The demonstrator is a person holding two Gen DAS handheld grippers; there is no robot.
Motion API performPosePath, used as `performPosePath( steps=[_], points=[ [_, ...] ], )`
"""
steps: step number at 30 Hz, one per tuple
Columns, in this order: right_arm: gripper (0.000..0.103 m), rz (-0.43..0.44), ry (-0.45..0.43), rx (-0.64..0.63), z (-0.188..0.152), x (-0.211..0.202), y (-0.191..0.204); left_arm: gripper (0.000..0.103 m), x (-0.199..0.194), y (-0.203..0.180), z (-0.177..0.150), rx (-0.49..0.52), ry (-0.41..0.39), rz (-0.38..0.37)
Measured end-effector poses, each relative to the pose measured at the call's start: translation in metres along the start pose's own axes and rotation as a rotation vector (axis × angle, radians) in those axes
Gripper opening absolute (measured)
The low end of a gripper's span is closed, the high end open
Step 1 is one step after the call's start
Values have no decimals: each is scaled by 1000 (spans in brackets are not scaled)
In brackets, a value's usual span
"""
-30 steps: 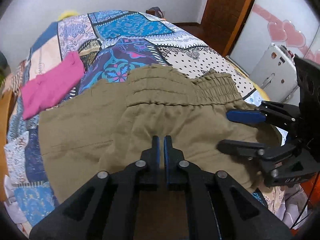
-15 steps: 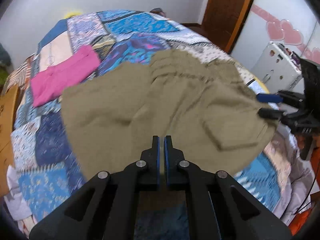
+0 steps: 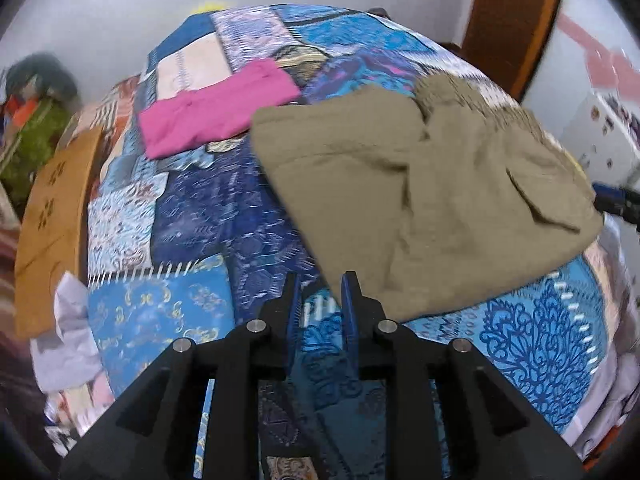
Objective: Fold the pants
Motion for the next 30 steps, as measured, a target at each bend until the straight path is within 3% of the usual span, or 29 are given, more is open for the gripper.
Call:
performPosePath(
  steps=[4,6,8,12,16,26,28,30],
  points=[
    [58,15,-10,26,10,-5,-2,24,-10,12,15,-61,-43,-47],
    [65,15,-23,27,16,-3,-2,43,-7,12,23,-78,-49,-58],
    [66,19,-17,34,20,6,-2,54,4,10,30,-98,-40,-72],
    [66,55,29,88,22,33,-10,55,36,7,37,-138,30,-136],
    [67,131,36,137,24,45,-16,55,41,3,45,-168,22,-241],
    [67,207,44,131,47,64,-15,55,55,-6,74,-175,17,-280],
    [64,201,37,130,50,65,-15,48,55,-7,78,-161,5,-249],
    [54,185,24,129,52,64,-16,31,53,-12,82,-135,-9,-212]
  ],
)
Point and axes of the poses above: each gripper's, at about its wrist camera, not at the fingertips, and x roughly the way its jaws point, y to its left, z to its top, the point moved 4 cm from there along x, roughly the way its jaws point, and after that the axes turned 7 degrees about y, right-handed, at the moved point
